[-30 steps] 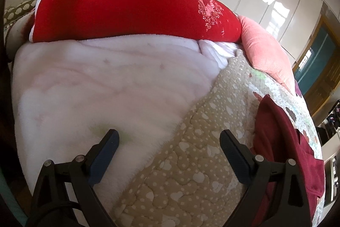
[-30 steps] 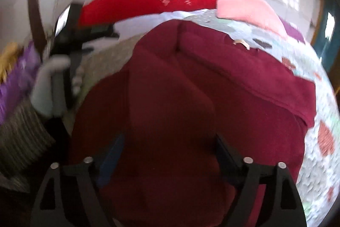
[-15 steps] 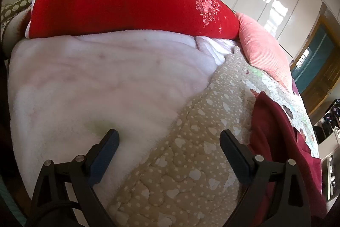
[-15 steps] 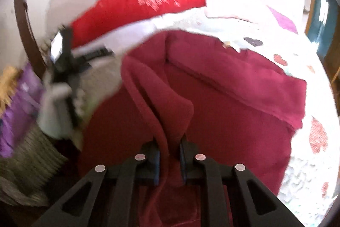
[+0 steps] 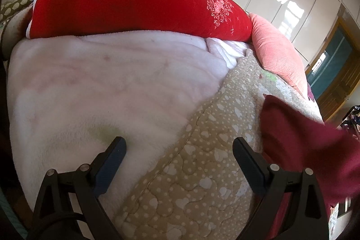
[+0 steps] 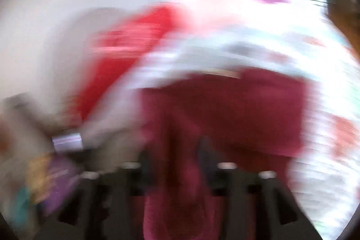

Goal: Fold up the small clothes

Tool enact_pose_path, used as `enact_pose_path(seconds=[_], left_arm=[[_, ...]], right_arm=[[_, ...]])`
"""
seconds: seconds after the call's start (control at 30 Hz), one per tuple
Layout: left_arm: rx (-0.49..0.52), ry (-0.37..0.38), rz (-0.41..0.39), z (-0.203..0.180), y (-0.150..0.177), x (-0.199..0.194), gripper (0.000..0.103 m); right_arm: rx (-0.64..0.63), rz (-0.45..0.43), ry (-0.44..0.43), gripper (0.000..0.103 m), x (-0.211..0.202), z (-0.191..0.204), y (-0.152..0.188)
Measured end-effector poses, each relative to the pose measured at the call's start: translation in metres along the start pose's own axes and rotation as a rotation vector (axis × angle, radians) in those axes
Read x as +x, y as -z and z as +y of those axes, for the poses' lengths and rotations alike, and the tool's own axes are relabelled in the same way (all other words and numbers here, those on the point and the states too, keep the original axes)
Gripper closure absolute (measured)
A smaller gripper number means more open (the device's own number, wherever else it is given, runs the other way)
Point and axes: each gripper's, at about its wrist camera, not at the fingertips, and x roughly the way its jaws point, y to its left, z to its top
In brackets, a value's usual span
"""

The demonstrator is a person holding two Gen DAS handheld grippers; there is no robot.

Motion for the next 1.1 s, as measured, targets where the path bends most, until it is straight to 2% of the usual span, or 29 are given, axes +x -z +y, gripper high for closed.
enact_pose_path(seconds=[0.03,0.07,0.2,0.37,0.47,0.53,0.6,0.8,0.93,0.97,1.07,1.1], left_arm=[[0.001,0.000,-0.001,0.000,0.000,0.000,0.008],[0.003,0.000,-0.002,0.000,0.000,-0.001,0.008],[0.004,-0.010,-0.004,0.000,0.001,-0.001,0.008],[0.042,-0.014,-0.031,-0.013,0.003,-0.007,0.008],[0.087,-0.015,-0.035,-0.022,0.006,-0.007,0.008],[0.092,-0.016,-0.030,-0.024,0.006,-0.005,0.008],[0.087,-0.014,-0.030,-0.023,0.006,-0.005,0.008],[0.072,-0.013,-0.019,-0.023,0.006,-0.002,0.008],[0.079,-0.014,-0.014,-0.023,0.006,0.000,0.008],[0.079,-0.015,-0.013,-0.023,0.006,0.000,0.008],[0.075,-0.015,-0.012,-0.022,0.006,0.000,0.008],[0.072,-0.014,-0.009,-0.021,0.005,0.000,0.008]], right_arm=[[0.049,-0.001,0.187,0.043,0.010,-0.026,0.005],[0.071,-0.004,0.212,0.043,0.012,-0.038,0.010],[0.134,-0.040,0.071,0.040,0.003,-0.055,0.034],[-0.027,-0.061,0.059,0.032,0.004,-0.031,0.042],[-0.149,-0.039,0.119,0.027,0.017,-0.017,0.048],[-0.207,-0.060,0.257,0.027,0.021,-0.016,0.055],[-0.180,-0.088,0.311,0.027,0.027,-0.023,0.053],[-0.074,-0.108,0.292,0.026,0.036,-0.051,0.038],[-0.066,-0.078,0.259,0.024,0.046,-0.058,0.030],[-0.069,-0.065,0.250,0.027,0.045,-0.059,0.030],[-0.105,-0.034,0.245,0.048,0.040,-0.056,0.033],[-0.113,-0.028,0.239,0.050,0.037,-0.056,0.034]])
